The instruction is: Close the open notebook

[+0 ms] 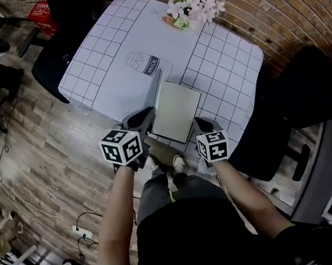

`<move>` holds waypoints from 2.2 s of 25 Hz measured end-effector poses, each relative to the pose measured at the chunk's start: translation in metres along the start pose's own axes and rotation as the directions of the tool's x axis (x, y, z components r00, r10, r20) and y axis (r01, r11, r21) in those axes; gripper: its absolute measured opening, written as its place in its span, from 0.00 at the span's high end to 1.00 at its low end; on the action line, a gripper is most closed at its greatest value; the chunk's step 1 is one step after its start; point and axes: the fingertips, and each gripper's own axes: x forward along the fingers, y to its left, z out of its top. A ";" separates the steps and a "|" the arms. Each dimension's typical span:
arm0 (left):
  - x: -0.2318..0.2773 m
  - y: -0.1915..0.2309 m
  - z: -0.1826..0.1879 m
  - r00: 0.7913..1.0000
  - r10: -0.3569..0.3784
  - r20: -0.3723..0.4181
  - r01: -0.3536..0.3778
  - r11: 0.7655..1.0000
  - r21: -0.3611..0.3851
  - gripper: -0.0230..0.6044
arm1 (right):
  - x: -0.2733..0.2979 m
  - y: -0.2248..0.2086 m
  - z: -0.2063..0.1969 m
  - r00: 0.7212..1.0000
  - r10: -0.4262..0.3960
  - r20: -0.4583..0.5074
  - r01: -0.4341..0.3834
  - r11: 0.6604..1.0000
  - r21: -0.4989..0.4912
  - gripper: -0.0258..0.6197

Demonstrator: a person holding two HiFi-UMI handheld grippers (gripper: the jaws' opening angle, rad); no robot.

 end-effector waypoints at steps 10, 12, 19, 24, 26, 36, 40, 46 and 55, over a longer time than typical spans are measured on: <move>0.013 -0.030 -0.011 0.999 -0.043 0.014 0.043 0.999 0.006 0.91 | -0.018 -0.020 -0.002 0.999 -0.027 0.024 0.027 0.999 0.022 0.94; 0.016 -0.039 -0.013 0.998 -0.063 0.011 0.063 0.998 0.006 0.91 | -0.020 -0.025 -0.002 0.999 -0.032 0.027 0.032 0.999 0.026 0.94; 0.037 -0.079 -0.038 0.985 -0.167 -0.038 0.166 0.985 -0.036 0.91 | -0.026 -0.037 -0.004 0.998 -0.047 0.036 0.045 0.998 0.040 0.94; 0.050 -0.086 -0.066 0.982 -0.169 -0.080 0.166 0.985 -0.042 0.91 | -0.031 -0.043 -0.006 0.998 -0.052 0.041 0.050 0.998 0.044 0.94; 0.051 -0.081 -0.070 0.984 -0.150 -0.092 0.147 0.988 -0.040 0.91 | -0.032 -0.046 -0.006 0.998 -0.054 0.042 0.052 0.998 0.044 0.94; 0.045 -0.047 -0.058 0.995 0.006 -0.103 0.005 0.994 0.111 0.91 | -0.035 -0.041 0.008 0.997 -0.034 0.072 0.032 0.999 0.027 0.94; 0.033 -0.037 -0.034 0.997 0.066 -0.050 -0.057 0.986 0.156 0.91 | -0.037 -0.035 0.022 0.995 -0.018 0.100 0.015 1.000 0.023 0.94; 0.003 -0.027 0.014 0.991 0.123 0.052 -0.132 0.964 0.232 0.92 | -0.046 -0.026 0.055 0.986 -0.001 0.165 -0.002 1.000 0.021 0.94; -0.068 -0.029 0.091 0.950 0.155 0.271 -0.238 0.922 0.307 0.92 | -0.069 -0.022 0.107 0.963 0.002 0.269 -0.011 0.999 0.031 0.94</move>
